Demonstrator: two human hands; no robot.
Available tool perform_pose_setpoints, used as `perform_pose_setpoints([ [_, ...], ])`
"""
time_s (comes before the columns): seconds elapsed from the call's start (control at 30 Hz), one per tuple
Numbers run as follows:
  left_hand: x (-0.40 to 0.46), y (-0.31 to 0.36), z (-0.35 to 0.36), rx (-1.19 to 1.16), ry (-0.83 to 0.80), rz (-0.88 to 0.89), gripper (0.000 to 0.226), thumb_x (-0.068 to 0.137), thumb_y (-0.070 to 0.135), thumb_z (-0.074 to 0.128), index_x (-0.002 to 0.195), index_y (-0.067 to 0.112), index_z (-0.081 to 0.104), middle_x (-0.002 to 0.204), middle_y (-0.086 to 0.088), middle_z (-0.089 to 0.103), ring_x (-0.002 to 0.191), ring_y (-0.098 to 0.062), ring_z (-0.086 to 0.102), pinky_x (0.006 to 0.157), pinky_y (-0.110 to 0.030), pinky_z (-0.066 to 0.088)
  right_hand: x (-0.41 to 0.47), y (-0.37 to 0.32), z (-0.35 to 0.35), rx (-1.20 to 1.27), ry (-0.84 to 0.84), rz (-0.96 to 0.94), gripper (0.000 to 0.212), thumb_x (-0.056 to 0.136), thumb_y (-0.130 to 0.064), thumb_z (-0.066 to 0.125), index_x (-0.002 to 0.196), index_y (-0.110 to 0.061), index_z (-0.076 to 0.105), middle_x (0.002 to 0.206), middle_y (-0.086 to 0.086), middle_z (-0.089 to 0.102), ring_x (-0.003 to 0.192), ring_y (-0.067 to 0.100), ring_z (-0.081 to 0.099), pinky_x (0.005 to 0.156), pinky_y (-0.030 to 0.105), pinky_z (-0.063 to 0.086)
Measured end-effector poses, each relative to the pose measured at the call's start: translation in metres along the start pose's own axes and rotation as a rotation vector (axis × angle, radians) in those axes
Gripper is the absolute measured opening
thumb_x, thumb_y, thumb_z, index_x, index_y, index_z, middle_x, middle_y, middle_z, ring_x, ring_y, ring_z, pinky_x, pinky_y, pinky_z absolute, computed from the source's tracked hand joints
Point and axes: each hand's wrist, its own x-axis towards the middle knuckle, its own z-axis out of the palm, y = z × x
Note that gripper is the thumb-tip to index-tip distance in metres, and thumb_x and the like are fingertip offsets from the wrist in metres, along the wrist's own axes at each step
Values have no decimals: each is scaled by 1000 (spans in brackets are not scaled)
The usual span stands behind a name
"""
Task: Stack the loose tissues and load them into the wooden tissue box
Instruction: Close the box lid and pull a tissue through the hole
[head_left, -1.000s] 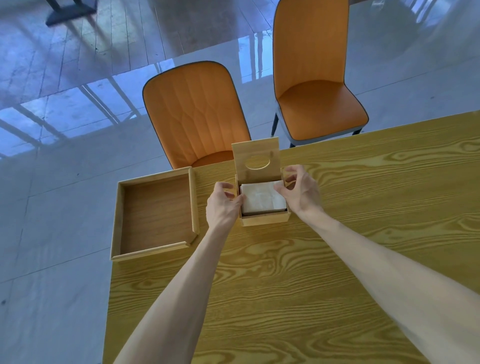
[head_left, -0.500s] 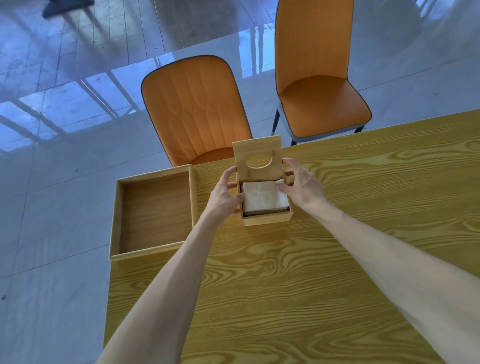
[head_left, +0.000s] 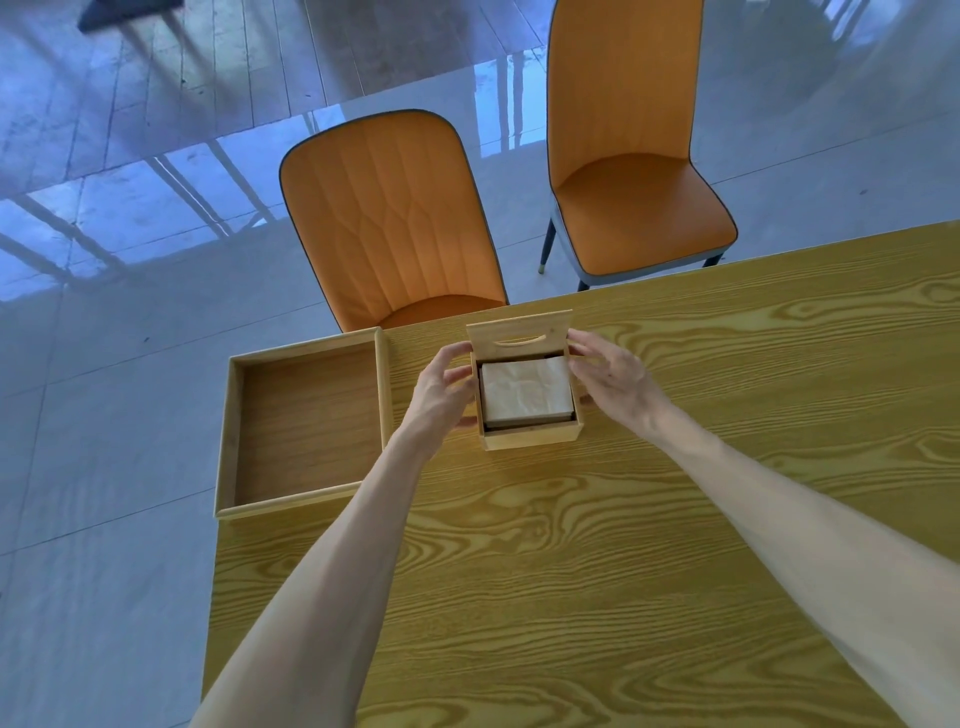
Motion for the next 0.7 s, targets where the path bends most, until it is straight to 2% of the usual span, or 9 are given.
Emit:
perform_pose_setpoints([
  [0.07,0,0,-3,-71,-18,-66,31,101,23,52,130,33,57,128,-3,65,106,-24,68,78,-40,62,-4,-4,-4,122,-7,40,51,97,-57,41,142,-33,47,152,-5,44,139,18,41,112,54,35],
  [0.13,-1,1,-5,-127,-31,-111,39,101,46,43,135,31,55,142,-9,57,119,-35,62,97,-57,52,-5,-12,-5,226,-11,119,63,92,-69,35,138,-30,51,153,0,43,141,24,39,106,63,38],
  [0.2,-2,3,-3,-156,-26,-134,64,94,70,34,139,29,51,149,-13,49,125,-40,57,101,-62,47,-5,-21,-4,298,-10,188,69,91,-71,31,136,-24,53,153,10,42,138,31,41,98,66,43],
  [0.3,-4,5,4,-170,11,-140,79,83,82,37,140,30,50,152,-14,46,128,-41,53,100,-62,47,-3,-30,-7,363,-21,280,74,86,-77,36,132,-21,55,151,15,43,134,34,45,94,64,45],
  [0.4,-8,5,5,-212,3,-151,59,83,76,50,124,34,59,146,-10,52,122,-38,58,100,-61,48,-1,-32,-12,439,-66,412,70,76,-77,54,124,-27,59,145,13,50,126,35,52,98,62,45],
  [0.5,-11,1,3,-272,-20,-165,50,87,61,60,126,30,61,139,-7,57,119,-36,61,100,-58,49,-1,-27,-18,538,-138,459,55,77,-57,71,119,-23,63,133,11,61,114,33,62,96,61,48],
  [0.63,-16,-3,2,-310,-27,-158,42,90,39,66,128,22,61,135,-8,61,107,-27,61,86,-44,55,-4,-21,-19,581,-159,436,48,80,-33,76,123,-16,61,124,10,66,109,29,66,88,54,55],
  [0.7,-18,-8,0,-289,-30,-155,37,91,31,66,127,23,61,131,-6,64,107,-27,60,93,-46,53,-6,-19,-18,593,-149,419,36,84,-23,74,118,-17,64,120,10,68,108,27,67,84,49,58],
])
